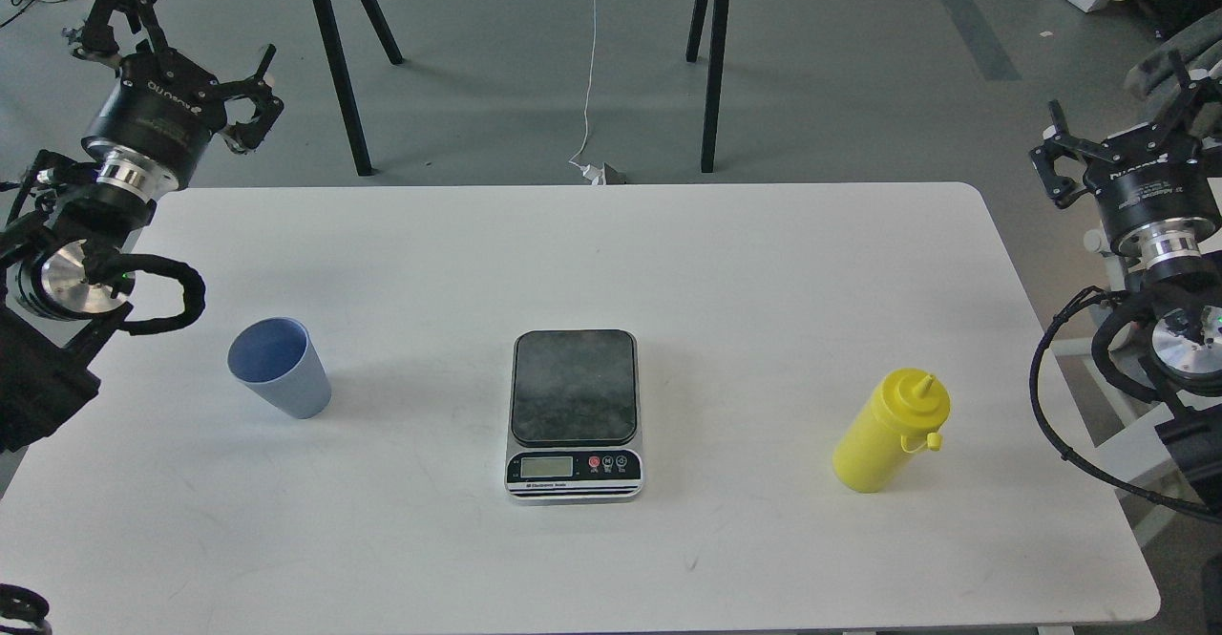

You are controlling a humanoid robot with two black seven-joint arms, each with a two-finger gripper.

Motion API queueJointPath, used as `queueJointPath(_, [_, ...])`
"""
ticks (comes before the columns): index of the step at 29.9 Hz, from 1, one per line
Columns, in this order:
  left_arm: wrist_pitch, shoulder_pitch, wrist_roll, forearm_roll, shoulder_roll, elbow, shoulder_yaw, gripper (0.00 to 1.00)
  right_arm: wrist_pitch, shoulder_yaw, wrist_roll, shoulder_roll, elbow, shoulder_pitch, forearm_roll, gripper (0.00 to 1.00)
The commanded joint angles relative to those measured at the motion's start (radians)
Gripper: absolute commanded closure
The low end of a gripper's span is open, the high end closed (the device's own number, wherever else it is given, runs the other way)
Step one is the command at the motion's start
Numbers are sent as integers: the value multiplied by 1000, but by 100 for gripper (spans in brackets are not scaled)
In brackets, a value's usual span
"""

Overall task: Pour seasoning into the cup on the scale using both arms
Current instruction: 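Lower the left gripper toward the blue cup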

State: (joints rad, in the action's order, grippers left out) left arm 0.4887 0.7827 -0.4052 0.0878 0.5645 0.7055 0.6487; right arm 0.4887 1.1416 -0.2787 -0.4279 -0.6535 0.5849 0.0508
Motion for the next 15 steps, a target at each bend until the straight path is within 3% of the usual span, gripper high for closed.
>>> queueJointPath(1, [0, -2, -4, 0, 0, 0, 0, 0, 0, 1, -2, 4, -5, -3, 1, 0])
queueJointPath(9, [0, -19, 0, 4, 18, 20, 6, 0, 0, 1, -4, 23, -14, -8, 3, 0])
queueJointPath(15, [0, -131, -6, -71, 244, 310, -34, 0, 0, 18, -7, 17, -74, -74, 3, 0])
